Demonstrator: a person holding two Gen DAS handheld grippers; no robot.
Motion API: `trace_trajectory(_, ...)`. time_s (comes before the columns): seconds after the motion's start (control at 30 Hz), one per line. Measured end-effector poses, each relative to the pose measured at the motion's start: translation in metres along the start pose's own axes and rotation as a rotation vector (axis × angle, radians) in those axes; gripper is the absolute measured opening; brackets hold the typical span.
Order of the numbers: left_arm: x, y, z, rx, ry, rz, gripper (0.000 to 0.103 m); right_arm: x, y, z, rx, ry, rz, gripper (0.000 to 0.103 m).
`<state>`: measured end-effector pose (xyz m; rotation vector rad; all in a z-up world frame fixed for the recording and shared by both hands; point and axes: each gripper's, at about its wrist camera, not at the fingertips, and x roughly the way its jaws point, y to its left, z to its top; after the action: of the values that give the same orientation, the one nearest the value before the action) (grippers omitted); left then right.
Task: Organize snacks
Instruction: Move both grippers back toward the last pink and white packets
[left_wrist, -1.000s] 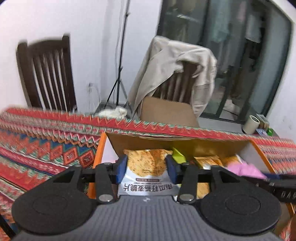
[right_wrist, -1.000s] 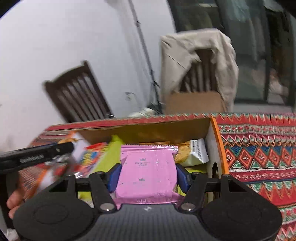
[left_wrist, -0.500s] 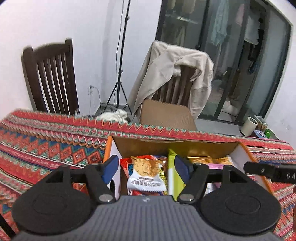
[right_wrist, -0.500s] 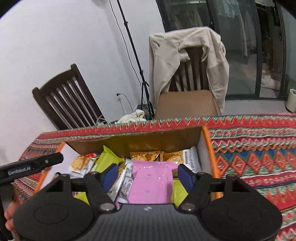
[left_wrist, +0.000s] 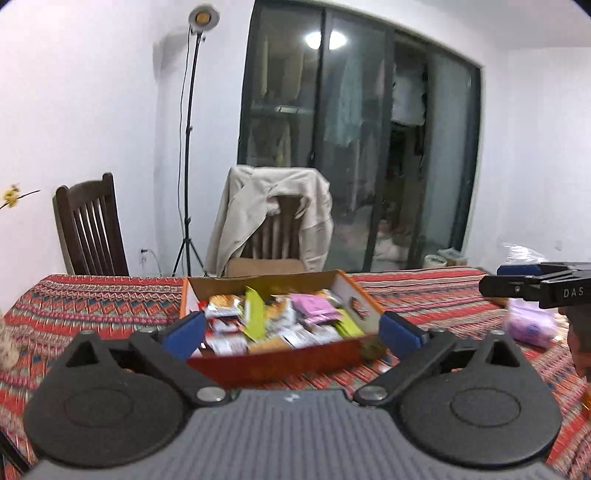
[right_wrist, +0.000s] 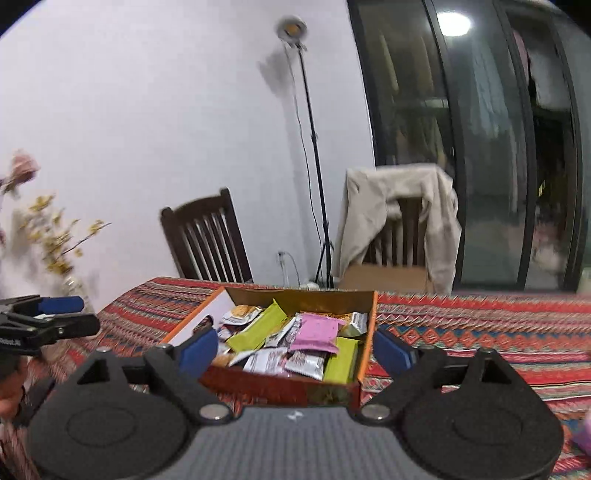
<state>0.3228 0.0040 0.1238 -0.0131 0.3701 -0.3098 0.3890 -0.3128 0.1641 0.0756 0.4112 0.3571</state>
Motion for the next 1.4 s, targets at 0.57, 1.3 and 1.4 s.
trace_trajectory(0.57, -0.076, -0.073, -0.168, -0.165, 0.206, 0.120, 0.103, -0.132, 0.046, -0.212, -0.064, 0.126, -0.077, 0.102)
trace_trajectory(1.3, -0.049, -0.118, -0.178, -0.144, 0.235, 0.131, 0.103, -0.172, 0.028, -0.230, -0.038, 0.170, -0.096, 0.102)
trace_trajectory(1.4, -0.026, -0.126, -0.167, -0.101, 0.228, 0.111, 0.103, -0.165, 0.022, -0.229, -0.019, 0.161, -0.110, 0.102)
